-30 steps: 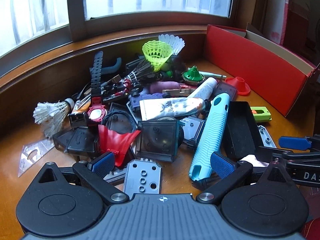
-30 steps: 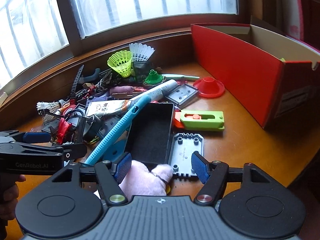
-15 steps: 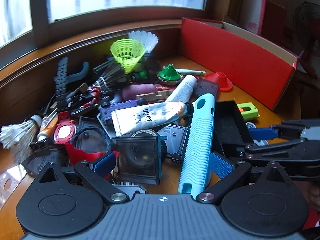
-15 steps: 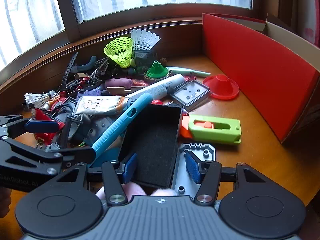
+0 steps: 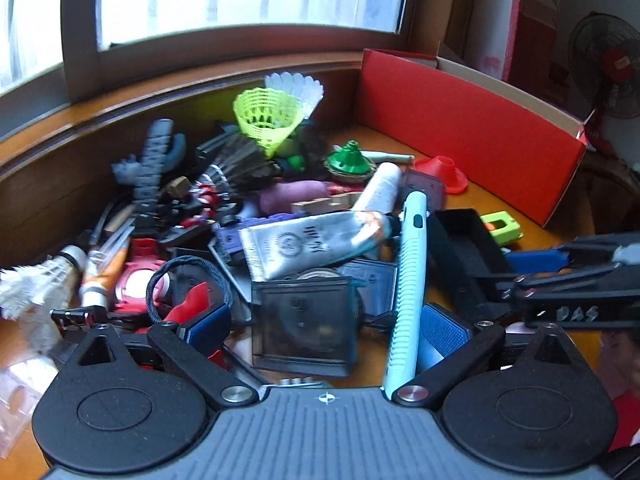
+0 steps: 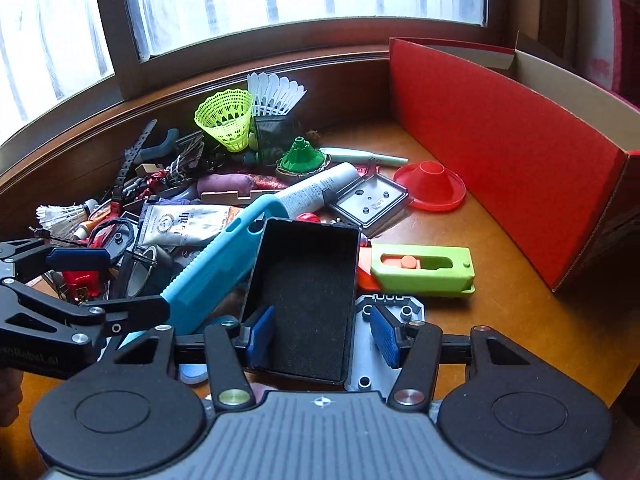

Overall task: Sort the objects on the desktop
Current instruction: 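Close right tool on black tray while left tool grips dark square case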

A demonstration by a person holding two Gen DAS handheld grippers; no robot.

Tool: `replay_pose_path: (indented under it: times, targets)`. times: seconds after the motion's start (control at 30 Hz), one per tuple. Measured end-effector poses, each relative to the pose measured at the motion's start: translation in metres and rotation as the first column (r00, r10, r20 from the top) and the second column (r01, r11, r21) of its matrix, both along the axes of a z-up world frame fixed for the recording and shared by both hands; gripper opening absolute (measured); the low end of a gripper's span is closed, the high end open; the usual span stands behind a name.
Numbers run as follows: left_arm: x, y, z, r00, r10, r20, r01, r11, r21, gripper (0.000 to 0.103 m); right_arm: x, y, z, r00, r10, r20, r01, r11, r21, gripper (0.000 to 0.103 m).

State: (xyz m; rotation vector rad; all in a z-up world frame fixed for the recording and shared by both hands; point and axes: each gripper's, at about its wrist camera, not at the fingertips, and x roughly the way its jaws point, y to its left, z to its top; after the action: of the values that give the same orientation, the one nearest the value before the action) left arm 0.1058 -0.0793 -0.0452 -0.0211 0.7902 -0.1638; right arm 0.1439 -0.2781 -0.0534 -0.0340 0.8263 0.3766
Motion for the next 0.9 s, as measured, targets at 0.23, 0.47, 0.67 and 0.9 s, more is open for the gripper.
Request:
replay_pose_path:
  times: [0.23,0.47,0.67,0.9]
  targets:
    - [-0.001,0.000,-0.004,0.997,-0.066,-0.035,0.065,0.998,-0.012,0.089,-0.003,0.008,0.004,0.998,0.057,-0.016,-0.056,0.998,0.019,0.058]
    - [-0.001,-0.012,-0.002,0.996,-0.081,-0.046,0.079,0.996,-0.044,0.091,0.002,0.022,-0.007,0.994,0.107,-0.029,-0.107,0.994,-0.015,0.063]
    - [-0.005,-0.020,0.008,0.999,-0.044,-0.019,0.043,0.998,-0.044,0.087,0.015,0.009,-0.011,0.995,0.100,-0.028,-0.099,0.994,0.050,0.056]
    - [0.010,-0.006,0.003,0.998,0.043,-0.038,-0.046,0.996,-0.077,0.094,0.025,0.008,-0.013,0.996,0.089,-0.023,-0.087,0.994,0.062,0.055]
